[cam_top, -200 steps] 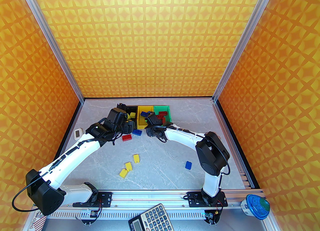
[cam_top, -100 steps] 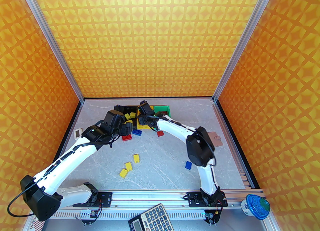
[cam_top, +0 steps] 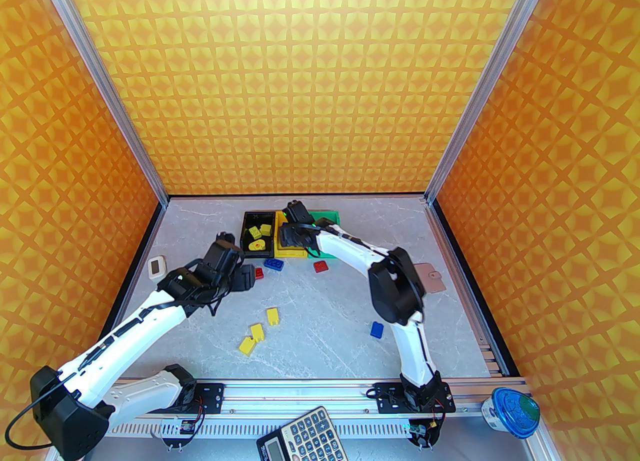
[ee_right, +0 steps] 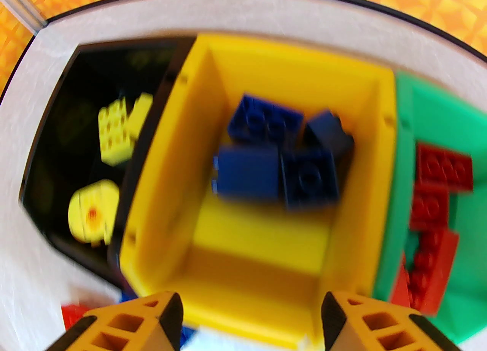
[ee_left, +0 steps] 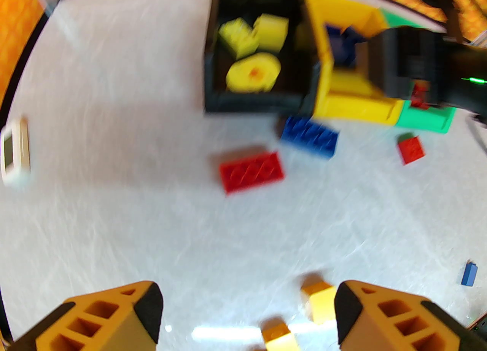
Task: Sort the legos into containers by color
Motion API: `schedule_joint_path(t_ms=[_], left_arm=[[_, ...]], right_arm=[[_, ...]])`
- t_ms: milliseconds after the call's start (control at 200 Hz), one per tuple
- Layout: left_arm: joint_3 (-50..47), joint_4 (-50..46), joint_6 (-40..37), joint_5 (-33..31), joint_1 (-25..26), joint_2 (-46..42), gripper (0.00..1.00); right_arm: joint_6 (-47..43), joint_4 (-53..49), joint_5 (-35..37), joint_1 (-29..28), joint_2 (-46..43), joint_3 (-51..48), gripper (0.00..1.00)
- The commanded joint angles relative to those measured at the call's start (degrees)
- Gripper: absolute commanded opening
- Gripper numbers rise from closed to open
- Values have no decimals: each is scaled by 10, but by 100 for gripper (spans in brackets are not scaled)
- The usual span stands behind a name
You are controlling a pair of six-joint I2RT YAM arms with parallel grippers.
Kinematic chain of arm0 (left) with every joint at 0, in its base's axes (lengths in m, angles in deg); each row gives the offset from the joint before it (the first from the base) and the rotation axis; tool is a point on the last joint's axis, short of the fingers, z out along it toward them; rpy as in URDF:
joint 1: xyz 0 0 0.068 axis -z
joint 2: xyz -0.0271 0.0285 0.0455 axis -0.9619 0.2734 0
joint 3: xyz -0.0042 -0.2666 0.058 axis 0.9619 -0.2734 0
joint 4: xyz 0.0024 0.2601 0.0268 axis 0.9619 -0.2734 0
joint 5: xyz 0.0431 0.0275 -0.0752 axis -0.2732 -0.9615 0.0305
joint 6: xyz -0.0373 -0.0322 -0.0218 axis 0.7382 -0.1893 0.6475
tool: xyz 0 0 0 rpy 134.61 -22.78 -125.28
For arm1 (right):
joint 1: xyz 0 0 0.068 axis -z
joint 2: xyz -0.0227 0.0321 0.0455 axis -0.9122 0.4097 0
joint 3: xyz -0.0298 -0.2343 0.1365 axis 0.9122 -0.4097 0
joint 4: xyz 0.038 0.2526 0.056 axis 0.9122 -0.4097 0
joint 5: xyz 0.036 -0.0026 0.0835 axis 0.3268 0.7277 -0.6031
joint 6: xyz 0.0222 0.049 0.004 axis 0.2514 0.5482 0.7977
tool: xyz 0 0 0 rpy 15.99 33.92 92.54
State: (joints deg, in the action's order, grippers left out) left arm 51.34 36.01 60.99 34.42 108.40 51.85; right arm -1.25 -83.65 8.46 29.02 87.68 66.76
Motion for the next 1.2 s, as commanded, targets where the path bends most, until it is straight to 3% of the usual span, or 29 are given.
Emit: schedule_joint_path(t_ms=[0,55,280,435,1195], left_arm=[[-32,-44,57,38,20,-6,79],[-44,-57,66,61,31,-6,79],[-68,-122,112,92,156,9,79],[-98,-128,113,127,192,23,79],[-158,-35,136,120,198,109,68]], right_arm=[[-6,29,-15,-3,-78,-53,65],[-8,27,-14,-3,-101,-76,65],[-18,25,7,-3,-179,-146,67],[-19,25,12,-3,-204,-165,67],[-16,21,30,-1,-253,-217,67]])
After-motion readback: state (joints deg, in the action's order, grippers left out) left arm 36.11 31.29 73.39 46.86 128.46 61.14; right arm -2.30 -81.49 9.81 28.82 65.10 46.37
